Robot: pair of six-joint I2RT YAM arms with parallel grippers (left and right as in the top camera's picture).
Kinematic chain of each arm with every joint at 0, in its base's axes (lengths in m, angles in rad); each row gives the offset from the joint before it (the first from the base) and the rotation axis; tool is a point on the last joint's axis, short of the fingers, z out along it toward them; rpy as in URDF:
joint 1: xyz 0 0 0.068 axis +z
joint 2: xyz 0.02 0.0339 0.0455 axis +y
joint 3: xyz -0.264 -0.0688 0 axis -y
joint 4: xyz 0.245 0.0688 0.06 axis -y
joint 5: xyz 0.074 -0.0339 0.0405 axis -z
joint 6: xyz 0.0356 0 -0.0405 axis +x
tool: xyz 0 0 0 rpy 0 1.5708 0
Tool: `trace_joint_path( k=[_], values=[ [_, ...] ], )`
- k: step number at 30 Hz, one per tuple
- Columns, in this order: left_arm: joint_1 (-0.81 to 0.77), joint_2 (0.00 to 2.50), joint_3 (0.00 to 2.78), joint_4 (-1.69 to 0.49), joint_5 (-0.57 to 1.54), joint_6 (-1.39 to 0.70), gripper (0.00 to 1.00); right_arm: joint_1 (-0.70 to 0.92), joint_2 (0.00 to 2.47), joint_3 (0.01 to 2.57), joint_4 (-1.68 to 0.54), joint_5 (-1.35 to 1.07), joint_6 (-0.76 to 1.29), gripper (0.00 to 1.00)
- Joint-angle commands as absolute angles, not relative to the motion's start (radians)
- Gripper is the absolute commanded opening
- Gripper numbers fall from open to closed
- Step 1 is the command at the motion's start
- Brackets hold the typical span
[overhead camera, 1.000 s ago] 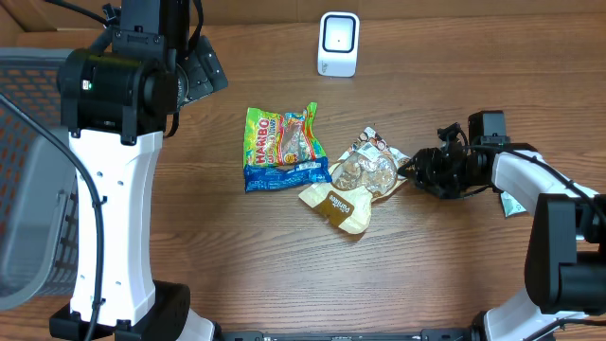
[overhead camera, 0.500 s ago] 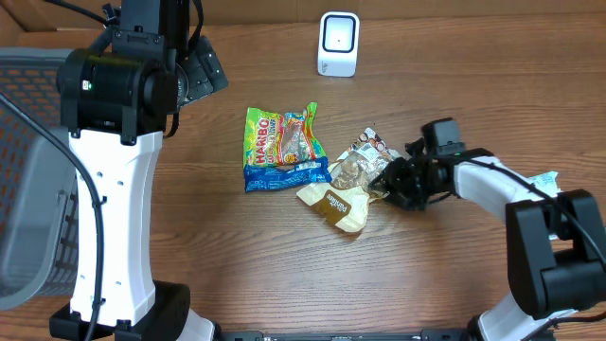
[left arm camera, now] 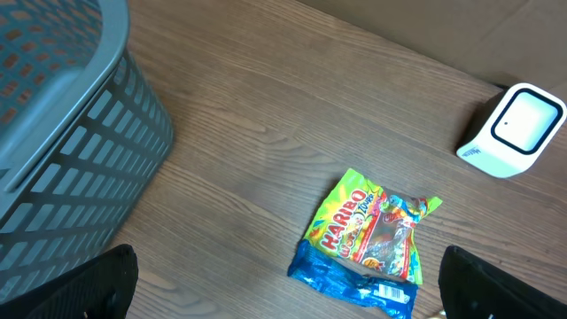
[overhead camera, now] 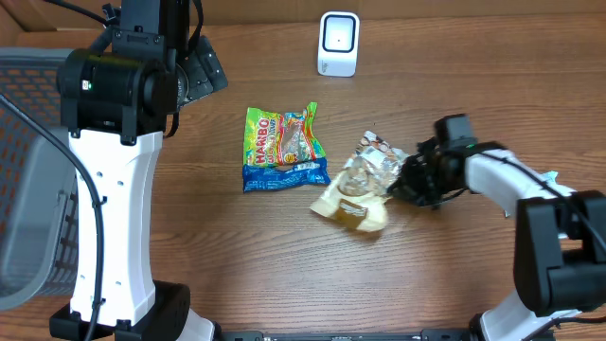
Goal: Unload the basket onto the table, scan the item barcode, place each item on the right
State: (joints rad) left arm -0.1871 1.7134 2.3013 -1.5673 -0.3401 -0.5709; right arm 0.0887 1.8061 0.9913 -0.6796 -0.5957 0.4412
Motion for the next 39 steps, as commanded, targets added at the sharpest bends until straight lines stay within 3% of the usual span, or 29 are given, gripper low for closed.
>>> trace_joint_path(
  k=[1,4,5,7,9,14,25,39],
  values=[
    [-0.184,1.713,2.319,-1.567,-0.34,-0.584,1.0,0.024,1.809,1.077,-0.72,-0.563,0.082,0.04],
    [-0.184,1.713,2.319,-1.567,-0.34,-0.583,1.0,-0.015,1.808,1.101,-0.707,-0.5,-0.039,0.04],
    [-0.184,1.713,2.319,-1.567,-0.34,-0.584,1.0,-0.022,1.808,1.106,-0.702,-0.492,-0.064,0.1],
    [-0.184,1.713,2.319,-1.567,-0.34,-0.584,1.0,-0.036,1.808,1.118,-0.706,-0.49,-0.088,0.4],
    [-0.184,1.713,2.319,-1.567,-0.34,-0.583,1.0,-0.044,1.809,1.13,-0.721,-0.494,-0.086,0.56],
    [-0.184,1.713,2.319,-1.567,-0.34,-0.584,1.0,-0.047,1.809,1.143,-0.747,-0.525,0.023,0.73],
    [-0.184,1.713,2.319,-1.567,-0.34,-0.583,1.0,0.028,1.809,1.019,-0.62,-0.514,0.473,0.76],
    [-0.184,1.713,2.319,-1.567,-0.34,-0.583,1.0,0.108,1.813,1.0,-0.476,-0.334,0.585,0.72]
  ],
)
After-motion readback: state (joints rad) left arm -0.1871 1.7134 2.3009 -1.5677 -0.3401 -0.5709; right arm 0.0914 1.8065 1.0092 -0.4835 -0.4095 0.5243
